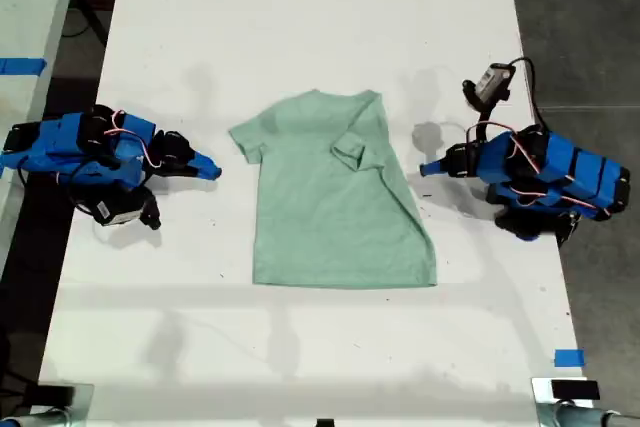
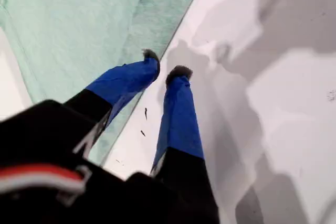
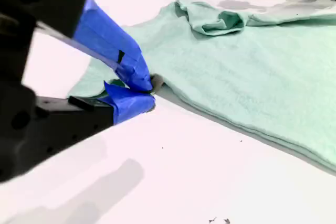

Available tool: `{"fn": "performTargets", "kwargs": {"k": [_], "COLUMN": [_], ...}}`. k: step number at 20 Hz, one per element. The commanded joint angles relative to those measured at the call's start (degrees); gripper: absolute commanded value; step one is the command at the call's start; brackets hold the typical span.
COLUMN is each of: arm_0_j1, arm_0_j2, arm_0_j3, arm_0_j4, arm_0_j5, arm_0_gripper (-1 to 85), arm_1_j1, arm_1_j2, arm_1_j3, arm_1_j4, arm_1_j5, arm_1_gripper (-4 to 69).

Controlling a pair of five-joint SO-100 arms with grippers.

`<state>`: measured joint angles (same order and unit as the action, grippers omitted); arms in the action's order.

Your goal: Fold t shirt

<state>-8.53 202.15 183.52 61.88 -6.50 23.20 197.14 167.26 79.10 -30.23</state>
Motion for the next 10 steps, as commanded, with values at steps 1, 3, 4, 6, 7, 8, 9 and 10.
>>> {"fn": "performTargets", "kwargs": {"k": [1, 3, 4, 6, 7, 8, 9, 10], "arm_0_j1": [-0.62, -0.62, -0.62, -0.79, -0.88, -0.97, -1.05, -1.05], "arm_0_j2": [0.53, 0.53, 0.53, 0.53, 0.53, 0.53, 0.53, 0.53], "arm_0_j3": [0.88, 0.88, 0.88, 0.88, 0.88, 0.88, 0.88, 0.88], "arm_0_j4": [-0.79, -0.70, -0.70, -0.70, -0.79, -0.88, -0.88, -0.88], "arm_0_j5": [-0.35, -0.35, -0.26, -0.18, -0.09, 0.00, 0.09, 0.09], "arm_0_gripper": [0.0, 0.0, 0.0, 0.0, 0.0, 0.0, 0.0, 0.0], "arm_1_j1": [-0.35, -0.53, -0.53, -0.53, -0.62, -0.62, -0.62, -0.62], "arm_1_j2": [0.35, 0.35, 0.35, 0.26, 0.26, 0.26, 0.26, 0.26], "arm_1_j3": [-1.14, -1.23, -1.23, -1.32, -1.32, -1.32, -1.32, -1.32], "arm_1_j4": [0.53, 0.62, 0.62, 0.62, 0.62, 0.62, 0.70, 0.70], "arm_1_j5": [0.35, 0.53, 0.53, 0.53, 0.53, 0.53, 0.53, 0.53], "arm_1_gripper": [6.9, 6.8, 6.8, 6.8, 6.8, 6.8, 6.8, 6.8]}}
